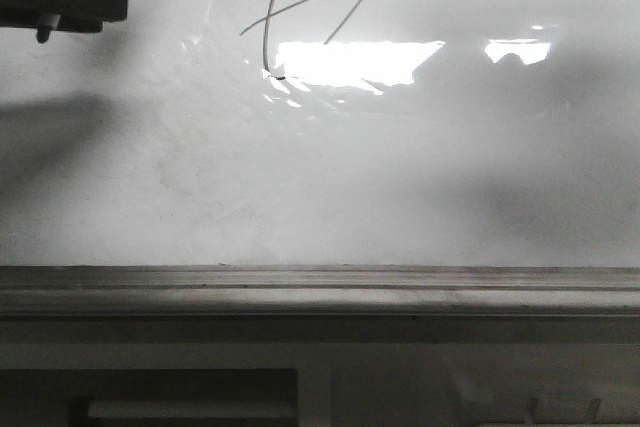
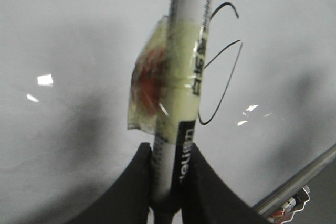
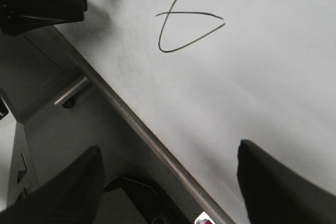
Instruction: Write number 6 on whiteboard
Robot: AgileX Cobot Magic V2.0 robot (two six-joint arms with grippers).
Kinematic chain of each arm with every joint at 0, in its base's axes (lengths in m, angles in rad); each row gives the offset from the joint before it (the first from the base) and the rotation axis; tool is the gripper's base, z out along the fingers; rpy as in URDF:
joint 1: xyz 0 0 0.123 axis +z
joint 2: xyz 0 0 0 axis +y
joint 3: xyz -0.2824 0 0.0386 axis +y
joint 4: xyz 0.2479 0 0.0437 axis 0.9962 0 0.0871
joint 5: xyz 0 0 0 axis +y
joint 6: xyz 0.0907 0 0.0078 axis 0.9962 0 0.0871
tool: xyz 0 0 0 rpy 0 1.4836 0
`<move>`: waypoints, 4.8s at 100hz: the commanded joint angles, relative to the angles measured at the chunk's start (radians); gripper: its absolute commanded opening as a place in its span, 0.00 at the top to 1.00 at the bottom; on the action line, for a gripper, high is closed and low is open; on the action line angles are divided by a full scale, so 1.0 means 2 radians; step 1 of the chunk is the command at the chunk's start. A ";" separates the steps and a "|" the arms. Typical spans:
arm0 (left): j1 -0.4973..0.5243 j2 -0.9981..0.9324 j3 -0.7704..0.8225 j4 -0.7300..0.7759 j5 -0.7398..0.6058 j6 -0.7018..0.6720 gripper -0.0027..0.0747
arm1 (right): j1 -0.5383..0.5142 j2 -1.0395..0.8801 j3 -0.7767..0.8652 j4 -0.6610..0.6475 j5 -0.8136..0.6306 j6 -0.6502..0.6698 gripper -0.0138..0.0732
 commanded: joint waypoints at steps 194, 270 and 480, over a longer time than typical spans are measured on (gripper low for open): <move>0.099 0.047 -0.036 -0.001 0.118 -0.024 0.42 | -0.003 -0.009 0.005 0.026 -0.020 -0.003 0.29; 0.099 -0.188 -0.020 0.244 0.149 -0.057 0.62 | -0.003 -0.111 0.033 0.031 -0.152 -0.005 0.92; 0.099 -0.430 0.130 0.186 0.056 -0.054 0.99 | -0.003 -0.454 0.358 0.035 -0.347 -0.033 0.92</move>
